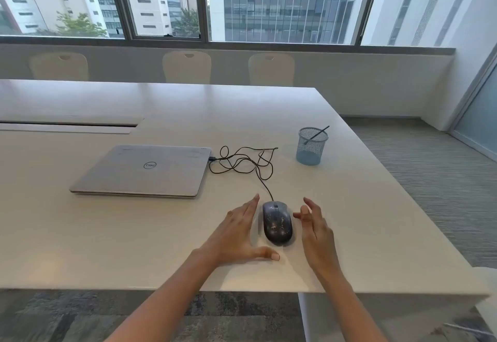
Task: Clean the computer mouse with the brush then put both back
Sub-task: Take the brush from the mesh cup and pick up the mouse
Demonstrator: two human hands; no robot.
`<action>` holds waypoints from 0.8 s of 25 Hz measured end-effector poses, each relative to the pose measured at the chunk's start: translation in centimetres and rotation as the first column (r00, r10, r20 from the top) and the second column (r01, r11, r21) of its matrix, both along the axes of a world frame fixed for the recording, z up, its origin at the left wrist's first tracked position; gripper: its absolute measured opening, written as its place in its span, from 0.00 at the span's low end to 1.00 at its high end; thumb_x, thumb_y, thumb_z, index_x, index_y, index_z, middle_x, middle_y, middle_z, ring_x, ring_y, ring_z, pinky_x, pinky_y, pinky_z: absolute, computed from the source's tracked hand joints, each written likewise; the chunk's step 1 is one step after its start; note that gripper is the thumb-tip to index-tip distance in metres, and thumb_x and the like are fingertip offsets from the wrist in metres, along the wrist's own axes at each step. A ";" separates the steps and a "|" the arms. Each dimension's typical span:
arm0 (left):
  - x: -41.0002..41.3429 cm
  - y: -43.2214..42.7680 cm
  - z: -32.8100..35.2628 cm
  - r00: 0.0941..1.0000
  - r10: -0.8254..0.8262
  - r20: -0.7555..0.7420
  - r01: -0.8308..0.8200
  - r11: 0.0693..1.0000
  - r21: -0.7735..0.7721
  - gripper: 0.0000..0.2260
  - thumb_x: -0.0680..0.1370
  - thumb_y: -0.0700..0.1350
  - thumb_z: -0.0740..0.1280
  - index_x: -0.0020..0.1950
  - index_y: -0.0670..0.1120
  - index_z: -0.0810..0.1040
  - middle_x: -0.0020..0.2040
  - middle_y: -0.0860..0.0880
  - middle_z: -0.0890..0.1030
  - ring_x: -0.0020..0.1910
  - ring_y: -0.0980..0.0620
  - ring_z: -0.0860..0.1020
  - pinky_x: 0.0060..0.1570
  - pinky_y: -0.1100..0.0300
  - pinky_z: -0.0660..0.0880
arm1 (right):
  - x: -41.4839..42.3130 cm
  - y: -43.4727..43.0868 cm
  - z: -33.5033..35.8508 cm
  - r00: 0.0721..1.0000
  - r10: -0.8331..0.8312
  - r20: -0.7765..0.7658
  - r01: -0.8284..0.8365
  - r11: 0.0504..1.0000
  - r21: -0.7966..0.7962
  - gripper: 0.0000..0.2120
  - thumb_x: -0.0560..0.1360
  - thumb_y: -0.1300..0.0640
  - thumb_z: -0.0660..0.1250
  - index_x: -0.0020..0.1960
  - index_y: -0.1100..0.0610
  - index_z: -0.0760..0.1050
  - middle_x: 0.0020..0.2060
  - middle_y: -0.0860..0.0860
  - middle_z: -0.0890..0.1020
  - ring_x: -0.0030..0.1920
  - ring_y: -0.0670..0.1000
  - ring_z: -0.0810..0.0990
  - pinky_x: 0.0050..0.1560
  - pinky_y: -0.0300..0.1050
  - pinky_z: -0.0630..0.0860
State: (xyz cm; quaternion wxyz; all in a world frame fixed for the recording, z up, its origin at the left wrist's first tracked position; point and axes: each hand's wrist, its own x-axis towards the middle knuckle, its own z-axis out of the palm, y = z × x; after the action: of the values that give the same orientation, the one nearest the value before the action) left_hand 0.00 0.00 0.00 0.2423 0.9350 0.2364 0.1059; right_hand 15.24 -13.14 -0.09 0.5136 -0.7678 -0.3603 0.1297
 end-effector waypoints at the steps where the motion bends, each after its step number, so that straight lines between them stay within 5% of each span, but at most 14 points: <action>1: 0.1 0.0 0.0 1.000 -0.019 0.004 0.019 1.000 0.007 0.61 0.63 0.75 0.69 0.81 0.46 0.41 0.82 0.50 0.48 0.79 0.53 0.51 0.78 0.52 0.50 | 0.1 0.0 0.0 1.000 -0.007 -0.014 0.007 1.000 0.005 0.20 0.83 0.46 0.50 0.72 0.48 0.66 0.57 0.55 0.82 0.59 0.49 0.74 0.58 0.43 0.65; 5: 0.4 0.4 -0.3 0.999 -0.033 -0.015 0.034 0.998 0.049 0.60 0.64 0.75 0.70 0.81 0.46 0.43 0.82 0.51 0.48 0.79 0.54 0.50 0.78 0.53 0.48 | 0.2 0.2 -0.4 0.998 -0.005 -0.065 0.005 1.000 -0.002 0.19 0.83 0.46 0.50 0.69 0.49 0.71 0.55 0.52 0.84 0.63 0.53 0.75 0.59 0.43 0.66; 9: 0.8 0.8 -0.3 0.999 -0.047 -0.021 0.048 0.998 0.045 0.60 0.63 0.76 0.69 0.81 0.46 0.43 0.82 0.50 0.49 0.79 0.53 0.50 0.78 0.54 0.47 | 0.3 0.1 -0.4 0.994 0.008 -0.105 -0.008 1.000 0.006 0.13 0.84 0.47 0.52 0.50 0.36 0.74 0.55 0.52 0.84 0.60 0.51 0.77 0.58 0.44 0.67; 12: 1.3 0.9 -0.3 0.998 -0.063 -0.009 0.064 0.997 0.050 0.60 0.63 0.76 0.68 0.81 0.45 0.45 0.81 0.49 0.51 0.79 0.53 0.51 0.78 0.55 0.45 | 0.4 0.2 -0.5 0.994 -0.004 -0.110 0.004 1.000 -0.001 0.16 0.84 0.48 0.52 0.50 0.42 0.79 0.57 0.51 0.83 0.60 0.49 0.77 0.59 0.42 0.67; 20: 1.8 1.2 0.0 0.996 -0.087 0.011 0.087 0.996 0.032 0.59 0.64 0.76 0.68 0.81 0.44 0.46 0.80 0.50 0.56 0.78 0.55 0.54 0.78 0.53 0.47 | 0.3 0.2 -0.4 0.990 -0.015 -0.141 0.019 0.999 0.029 0.16 0.80 0.41 0.52 0.44 0.36 0.78 0.56 0.51 0.84 0.60 0.49 0.79 0.62 0.43 0.69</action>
State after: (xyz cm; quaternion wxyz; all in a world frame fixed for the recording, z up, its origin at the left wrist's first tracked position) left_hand 1.79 1.16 -0.01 0.2335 0.9474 0.1924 0.1046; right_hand 15.50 -12.93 -0.45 0.5506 -0.7519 -0.3185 0.1736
